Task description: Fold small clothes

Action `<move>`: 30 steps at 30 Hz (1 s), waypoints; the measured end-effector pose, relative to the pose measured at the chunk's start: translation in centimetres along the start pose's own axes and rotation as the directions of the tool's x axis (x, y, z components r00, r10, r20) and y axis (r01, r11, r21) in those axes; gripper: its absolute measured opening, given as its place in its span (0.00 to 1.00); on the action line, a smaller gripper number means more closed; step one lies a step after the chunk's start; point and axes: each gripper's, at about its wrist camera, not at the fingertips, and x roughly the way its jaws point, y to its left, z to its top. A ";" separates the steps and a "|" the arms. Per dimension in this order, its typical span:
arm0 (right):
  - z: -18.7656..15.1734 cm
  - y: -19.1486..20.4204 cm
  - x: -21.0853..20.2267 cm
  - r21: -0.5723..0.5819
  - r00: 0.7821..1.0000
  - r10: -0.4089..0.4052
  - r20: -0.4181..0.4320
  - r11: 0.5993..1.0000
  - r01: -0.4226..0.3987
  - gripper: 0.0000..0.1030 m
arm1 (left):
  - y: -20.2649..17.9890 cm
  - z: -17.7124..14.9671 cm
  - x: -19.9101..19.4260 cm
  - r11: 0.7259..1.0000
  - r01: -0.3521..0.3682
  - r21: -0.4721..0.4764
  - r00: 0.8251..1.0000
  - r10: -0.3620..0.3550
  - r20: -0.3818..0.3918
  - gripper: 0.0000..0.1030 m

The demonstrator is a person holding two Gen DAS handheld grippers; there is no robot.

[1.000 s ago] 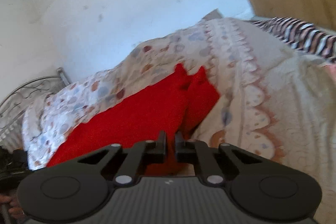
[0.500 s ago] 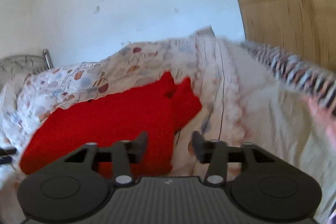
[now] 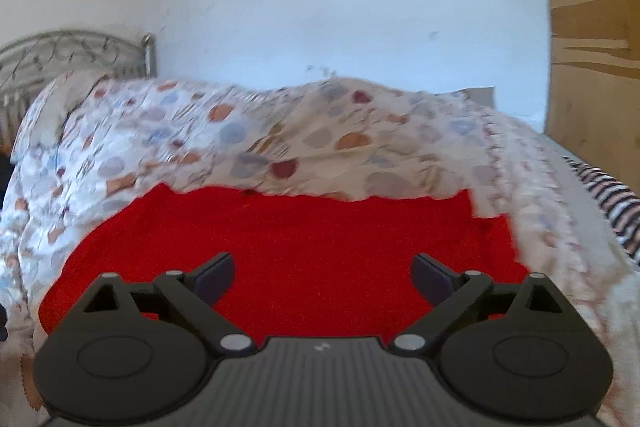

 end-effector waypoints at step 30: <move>-6.3 3.2 -0.1 -0.130 0.996 -0.083 0.024 0.988 0.085 1.00 | 0.7 -1.7 1.3 0.999 0.005 -0.048 0.999 -0.006 -0.034 0.99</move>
